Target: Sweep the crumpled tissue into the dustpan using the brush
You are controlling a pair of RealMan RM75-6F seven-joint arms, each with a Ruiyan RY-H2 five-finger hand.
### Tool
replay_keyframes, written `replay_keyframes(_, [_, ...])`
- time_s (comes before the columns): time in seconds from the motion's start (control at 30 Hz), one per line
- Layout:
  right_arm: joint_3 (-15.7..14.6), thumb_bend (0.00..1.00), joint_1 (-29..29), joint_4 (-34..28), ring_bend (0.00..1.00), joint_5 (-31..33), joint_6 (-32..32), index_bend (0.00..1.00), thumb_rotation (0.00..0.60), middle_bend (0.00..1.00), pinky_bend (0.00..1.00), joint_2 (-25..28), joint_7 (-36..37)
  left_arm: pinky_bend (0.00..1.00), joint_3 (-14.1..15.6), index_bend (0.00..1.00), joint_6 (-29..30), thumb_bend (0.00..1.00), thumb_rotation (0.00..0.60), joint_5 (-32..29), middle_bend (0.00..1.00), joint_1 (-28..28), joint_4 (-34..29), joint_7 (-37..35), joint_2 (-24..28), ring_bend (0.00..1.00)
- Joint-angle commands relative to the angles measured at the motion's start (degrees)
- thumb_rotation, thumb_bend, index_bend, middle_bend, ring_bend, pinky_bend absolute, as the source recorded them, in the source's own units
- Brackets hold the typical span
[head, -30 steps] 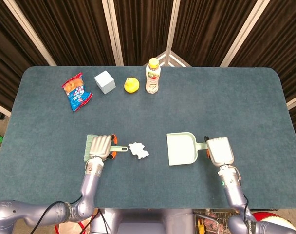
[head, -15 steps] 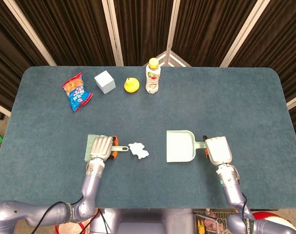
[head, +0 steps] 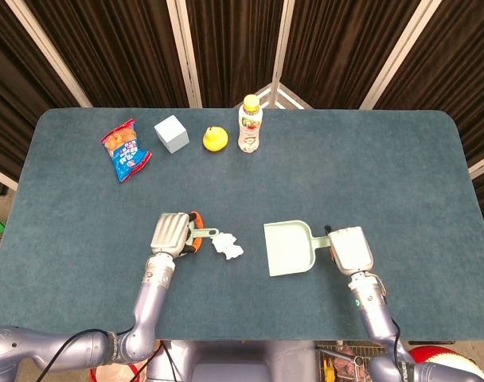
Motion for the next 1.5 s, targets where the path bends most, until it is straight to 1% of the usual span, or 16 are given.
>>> replay_keyframes(0.03, [0.15, 0.5, -0.01, -0.18, 0.9, 0.31, 0.04, 0.59, 0.6, 0.86, 0.93, 0.02, -0.4, 1.0, -0.28, 0.7, 0.16, 0.61, 0.6, -0.42, 1.0, -0.47, -0.53, 0.02, -0.58, 1.0])
replay_keyframes(0.23, [0.51, 0.5, 0.03, -0.35, 0.9, 0.9, -0.13, 0.59, 0.6, 0.86, 0.93, 0.48, -0.59, 1.0, -0.93, 0.71, -0.11, 0.61, 0.6, -0.73, 1.0, -1.93, 0.3, -0.42, -3.18, 1.0])
replay_keyframes(0.5, [1.02, 0.5, 0.3, -0.93, 0.9, 1.65, 0.14, 0.59, 0.6, 0.86, 0.93, -0.2, -1.83, 1.0, -4.01, 0.75, 0.56, 0.64, 0.6, 0.97, 1.0, -4.97, 1.8, -2.46, -8.06, 1.0])
replay_keyframes(0.67, [1.16, 0.5, 0.41, -1.32, 0.9, 1.64, 0.28, 0.59, 0.6, 0.86, 0.93, -0.03, -1.91, 1.0, -5.47, 0.76, 1.24, 0.64, 0.6, 2.2, 1.0, -6.45, 2.04, -3.41, -10.25, 1.0])
replay_keyframes(0.8, [1.25, 0.5, 0.43, -1.8, 0.9, 1.65, 0.41, 0.59, 0.6, 0.86, 0.93, 0.19, -1.9, 1.0, -6.52, 0.76, 1.32, 0.64, 0.6, 2.16, 1.0, -7.52, 2.74, -3.71, -11.81, 1.0])
replay_keyframes(1.0, [1.13, 0.5, 0.32, -3.05, 0.9, 1.82, 0.7, 0.59, 0.6, 0.86, 0.93, 0.47, -2.37, 1.0, -9.38, 0.76, 1.31, 0.64, 0.6, 1.2, 1.0, -8.41, 3.04, -6.71, -14.54, 1.0])
replay_keyframes(1.2, [1.19, 0.51, 0.6, -5.73, 0.9, 1.81, 1.36, 0.59, 0.6, 0.86, 0.93, -0.42, -3.91, 1.0, -11.9, 0.76, 0.42, 0.64, 0.6, 3.49, 1.0, -10.35, 5.12, -11.09, -17.27, 1.0])
replay_keyframes(1.33, [1.28, 0.51, 0.59, -6.67, 0.9, 2.4, 1.92, 0.59, 0.6, 0.86, 0.93, -0.81, -5.23, 1.0, -11.85, 0.76, 0.11, 0.64, 0.6, 7.44, 1.0, -10.45, 5.31, -15.59, -17.81, 1.0])
replay_keyframes(1.5, [0.85, 0.51, 0.43, -6.94, 0.9, 2.47, 2.18, 0.59, 0.6, 0.86, 0.93, -0.96, -5.65, 1.0, -11.82, 0.76, -0.82, 0.64, 0.6, 10.31, 1.0, -9.58, 2.65, -18.99, -15.89, 1.0])
